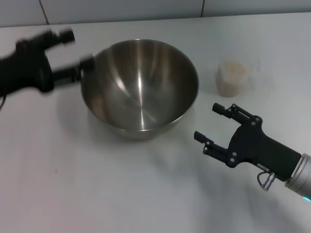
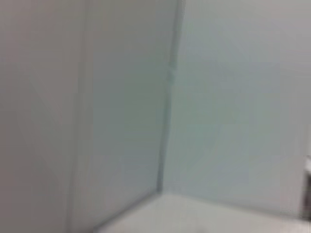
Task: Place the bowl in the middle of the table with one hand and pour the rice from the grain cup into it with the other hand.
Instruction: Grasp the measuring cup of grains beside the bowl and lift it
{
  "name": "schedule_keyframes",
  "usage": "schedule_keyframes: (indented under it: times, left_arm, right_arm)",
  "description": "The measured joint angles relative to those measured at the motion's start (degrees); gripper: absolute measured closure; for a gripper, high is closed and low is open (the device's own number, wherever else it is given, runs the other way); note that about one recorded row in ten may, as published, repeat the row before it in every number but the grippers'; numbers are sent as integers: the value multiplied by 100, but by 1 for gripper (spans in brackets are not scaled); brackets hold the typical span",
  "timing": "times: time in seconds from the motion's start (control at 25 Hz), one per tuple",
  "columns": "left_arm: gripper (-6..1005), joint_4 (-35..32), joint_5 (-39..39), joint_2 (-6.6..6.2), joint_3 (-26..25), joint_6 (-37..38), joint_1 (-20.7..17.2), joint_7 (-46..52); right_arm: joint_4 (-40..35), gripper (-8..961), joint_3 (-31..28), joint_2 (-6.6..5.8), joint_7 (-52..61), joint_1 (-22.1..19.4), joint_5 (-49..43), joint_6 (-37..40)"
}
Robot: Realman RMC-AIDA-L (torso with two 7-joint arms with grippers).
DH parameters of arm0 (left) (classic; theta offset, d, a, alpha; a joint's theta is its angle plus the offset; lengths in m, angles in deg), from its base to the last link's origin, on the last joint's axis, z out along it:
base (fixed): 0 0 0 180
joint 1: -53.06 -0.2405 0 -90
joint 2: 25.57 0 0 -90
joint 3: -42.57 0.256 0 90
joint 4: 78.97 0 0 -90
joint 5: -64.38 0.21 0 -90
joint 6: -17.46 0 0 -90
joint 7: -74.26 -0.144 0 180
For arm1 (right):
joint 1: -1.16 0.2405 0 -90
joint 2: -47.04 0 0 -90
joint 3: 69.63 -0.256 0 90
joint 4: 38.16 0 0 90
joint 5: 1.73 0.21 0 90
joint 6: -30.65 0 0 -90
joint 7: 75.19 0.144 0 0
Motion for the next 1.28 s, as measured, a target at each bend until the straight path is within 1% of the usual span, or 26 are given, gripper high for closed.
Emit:
schedule_keyframes:
  times: [0.04,0.08,0.12,0.16,0.24,0.4,0.48,0.8,0.96,1.12,1.16,1.2,1.28]
  left_arm:
    - [155,0,0,0,0,0,0,0]
    - [156,-287,598,-19,-12,471,-205,-213]
    - [156,-287,598,-19,-12,471,-205,-213]
    - [156,-435,869,-38,-35,611,-296,-223]
    - [157,-463,993,-62,-35,682,-317,-223]
    - [157,-454,1081,-81,-38,728,-321,-221]
    - [157,-422,1089,-50,-70,610,-326,-230]
    - [156,-435,1109,-40,-46,590,-323,-231]
    - [156,-447,1256,-25,-37,598,-282,-212]
    - [157,-418,1256,-26,-47,583,-274,-185]
    - [157,-413,1256,-23,-62,583,-273,-188]
    - [157,-413,1256,-23,-62,583,-273,-188]
    - [157,-423,1257,-14,-66,583,-272,-202]
  right_arm:
    - [0,214,-14,-2,-3,3,18,0]
    - [0,214,-34,-3,-26,8,26,-1]
    - [0,214,-34,-3,-26,8,26,-1]
    - [2,214,-35,-2,-50,1,27,18]
    - [2,214,-39,-1,-56,-5,28,28]
    - [4,214,-49,1,-67,-16,31,46]
    - [15,214,-44,7,-67,-28,34,49]
    - [73,214,-52,19,-67,-66,35,13]
    - [91,214,-78,21,-68,-86,35,25]
    - [126,214,-448,27,-70,-232,40,54]
    - [147,214,-778,26,-70,-357,43,68]
    - [147,214,-778,26,-70,-357,43,68]
    - [168,214,-1232,26,-71,-493,44,85]
